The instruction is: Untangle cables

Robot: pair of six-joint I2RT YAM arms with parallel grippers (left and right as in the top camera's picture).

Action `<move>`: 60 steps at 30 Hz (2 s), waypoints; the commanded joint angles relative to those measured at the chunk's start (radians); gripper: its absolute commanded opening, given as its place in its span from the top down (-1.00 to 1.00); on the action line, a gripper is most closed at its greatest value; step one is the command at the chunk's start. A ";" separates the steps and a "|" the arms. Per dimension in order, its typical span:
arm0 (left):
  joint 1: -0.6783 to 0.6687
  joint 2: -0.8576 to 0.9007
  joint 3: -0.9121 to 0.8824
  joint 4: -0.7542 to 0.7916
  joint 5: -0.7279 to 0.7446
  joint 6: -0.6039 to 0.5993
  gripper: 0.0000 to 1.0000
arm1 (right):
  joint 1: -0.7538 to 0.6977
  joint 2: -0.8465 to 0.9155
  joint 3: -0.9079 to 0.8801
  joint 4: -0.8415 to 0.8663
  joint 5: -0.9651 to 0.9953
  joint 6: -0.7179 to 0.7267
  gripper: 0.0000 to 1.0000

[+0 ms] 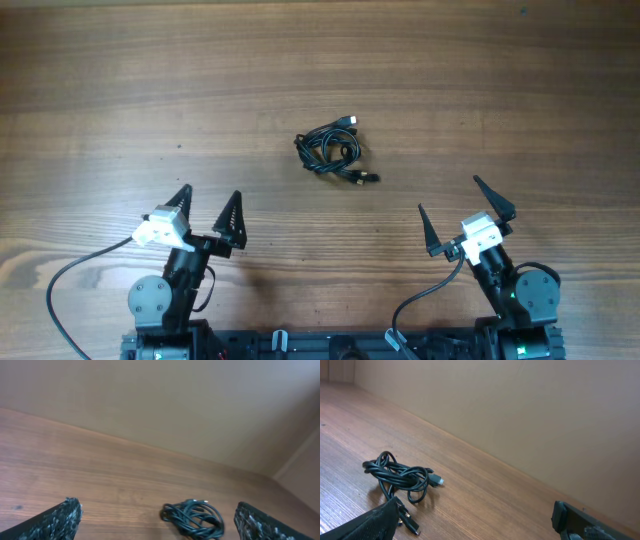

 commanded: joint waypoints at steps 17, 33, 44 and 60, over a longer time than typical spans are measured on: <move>-0.086 0.874 0.859 -0.482 0.059 0.123 -1.00 | 0.006 -0.006 0.007 0.002 -0.117 0.244 -0.99; -0.127 1.023 0.929 -0.502 0.015 0.165 -1.00 | 0.006 0.479 0.704 -0.410 -0.267 0.301 -1.00; -0.149 1.035 0.929 -0.553 0.048 0.164 -1.00 | 0.006 0.871 1.017 -0.660 -0.347 0.297 -1.00; -0.328 1.418 0.929 -0.389 -0.064 -0.210 -0.68 | 0.006 1.204 1.017 -0.618 -0.383 0.475 -0.76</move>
